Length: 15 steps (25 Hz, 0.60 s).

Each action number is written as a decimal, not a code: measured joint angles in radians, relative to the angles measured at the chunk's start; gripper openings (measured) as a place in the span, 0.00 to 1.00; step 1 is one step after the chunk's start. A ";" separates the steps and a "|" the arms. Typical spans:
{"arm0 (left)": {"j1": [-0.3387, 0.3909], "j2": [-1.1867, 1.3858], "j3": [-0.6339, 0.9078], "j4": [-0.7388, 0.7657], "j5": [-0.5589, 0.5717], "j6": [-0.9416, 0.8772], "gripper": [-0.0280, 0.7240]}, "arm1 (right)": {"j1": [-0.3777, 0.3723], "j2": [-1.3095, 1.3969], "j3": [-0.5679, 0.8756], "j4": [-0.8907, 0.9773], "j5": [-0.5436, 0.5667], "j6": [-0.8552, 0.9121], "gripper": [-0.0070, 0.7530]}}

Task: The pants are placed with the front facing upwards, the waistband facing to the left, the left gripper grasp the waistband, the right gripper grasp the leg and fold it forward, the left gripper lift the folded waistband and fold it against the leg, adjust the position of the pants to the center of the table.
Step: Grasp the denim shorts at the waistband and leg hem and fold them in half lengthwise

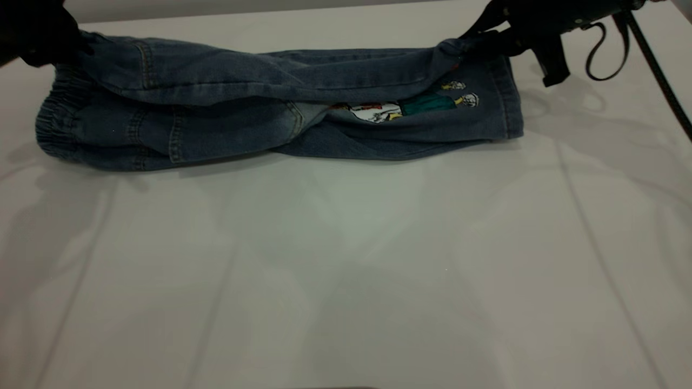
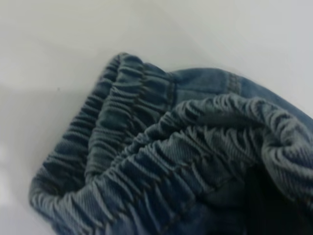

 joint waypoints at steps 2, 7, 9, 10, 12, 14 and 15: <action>0.000 0.027 0.000 0.000 -0.023 0.000 0.12 | 0.000 0.016 -0.030 0.000 0.005 0.001 0.05; 0.000 0.077 0.000 0.000 -0.062 0.000 0.13 | 0.000 0.040 -0.067 0.000 0.005 0.025 0.05; 0.000 0.091 -0.005 0.000 -0.072 0.000 0.13 | 0.000 0.048 -0.074 0.000 0.005 0.046 0.06; 0.000 0.097 -0.010 0.000 -0.074 0.000 0.13 | 0.000 0.053 -0.074 0.000 0.005 0.055 0.06; 0.000 0.109 -0.025 0.003 -0.074 0.000 0.14 | 0.000 0.055 -0.075 0.000 0.005 0.067 0.06; 0.000 0.122 -0.045 0.016 -0.067 0.000 0.14 | 0.000 0.057 -0.075 0.000 0.005 0.079 0.07; 0.000 0.128 -0.060 0.029 -0.054 0.000 0.15 | 0.000 0.057 -0.075 0.000 0.005 0.081 0.07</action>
